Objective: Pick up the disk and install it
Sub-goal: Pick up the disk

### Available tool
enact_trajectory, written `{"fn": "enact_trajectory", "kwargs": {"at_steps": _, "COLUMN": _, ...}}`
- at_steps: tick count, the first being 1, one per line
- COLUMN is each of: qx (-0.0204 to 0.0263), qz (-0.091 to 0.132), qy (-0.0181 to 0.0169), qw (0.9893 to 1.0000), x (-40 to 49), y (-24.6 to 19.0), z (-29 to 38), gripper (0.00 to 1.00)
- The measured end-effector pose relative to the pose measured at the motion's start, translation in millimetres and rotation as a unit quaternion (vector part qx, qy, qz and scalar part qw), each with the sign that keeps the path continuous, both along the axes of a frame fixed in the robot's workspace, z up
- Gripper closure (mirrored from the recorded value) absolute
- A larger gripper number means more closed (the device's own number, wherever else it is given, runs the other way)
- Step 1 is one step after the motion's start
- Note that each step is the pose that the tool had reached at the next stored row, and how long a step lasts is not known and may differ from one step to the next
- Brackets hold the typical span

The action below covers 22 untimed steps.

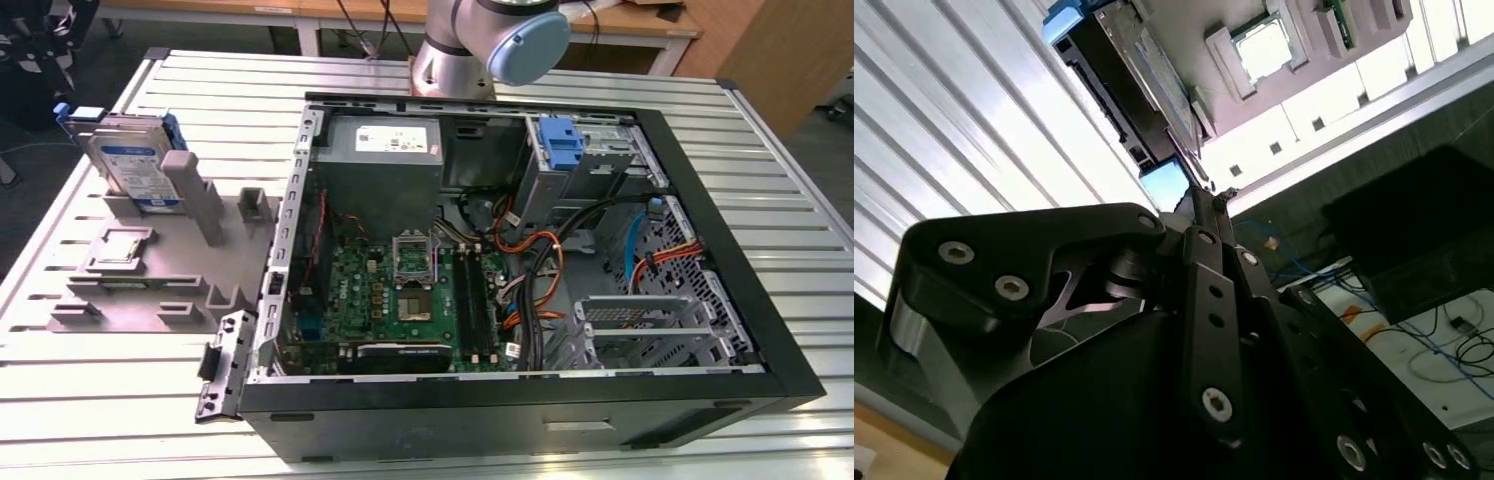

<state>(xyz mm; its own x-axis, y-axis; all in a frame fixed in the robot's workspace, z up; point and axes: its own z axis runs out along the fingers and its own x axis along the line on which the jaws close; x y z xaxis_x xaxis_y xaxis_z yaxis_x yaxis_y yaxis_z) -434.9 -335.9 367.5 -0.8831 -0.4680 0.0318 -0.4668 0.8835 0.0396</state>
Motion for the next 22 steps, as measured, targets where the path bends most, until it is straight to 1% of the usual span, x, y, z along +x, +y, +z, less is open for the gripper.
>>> {"fn": "enact_trajectory", "kwargs": {"at_steps": 10, "qx": 0.0, "qz": 0.003, "qy": 0.0, "qw": 1.0, "x": 0.0, "y": 0.0, "z": 0.0, "gripper": 0.9}}
{"fn": "enact_trajectory", "kwargs": {"at_steps": 16, "qx": 0.0, "qz": 0.024, "qy": 0.0, "qw": 0.9997, "x": 0.0, "y": 0.0, "z": 0.0, "gripper": 0.9}}
{"fn": "enact_trajectory", "kwargs": {"at_steps": 19, "qx": 0.0, "qz": 0.041, "qy": 0.0, "qw": 0.9992, "x": 0.0, "y": 0.0, "z": 0.0, "gripper": 0.9}}
{"fn": "enact_trajectory", "kwargs": {"at_steps": 20, "qx": 0.0, "qz": 0.049, "qy": 0.0, "qw": 0.9988, "x": 0.0, "y": 0.0, "z": 0.0, "gripper": 0.9}}
{"fn": "enact_trajectory", "kwargs": {"at_steps": 22, "qx": 0.0, "qz": 0.068, "qy": 0.0, "qw": 0.9977, "x": 0.0, "y": 0.0, "z": 0.0, "gripper": 0.9}}
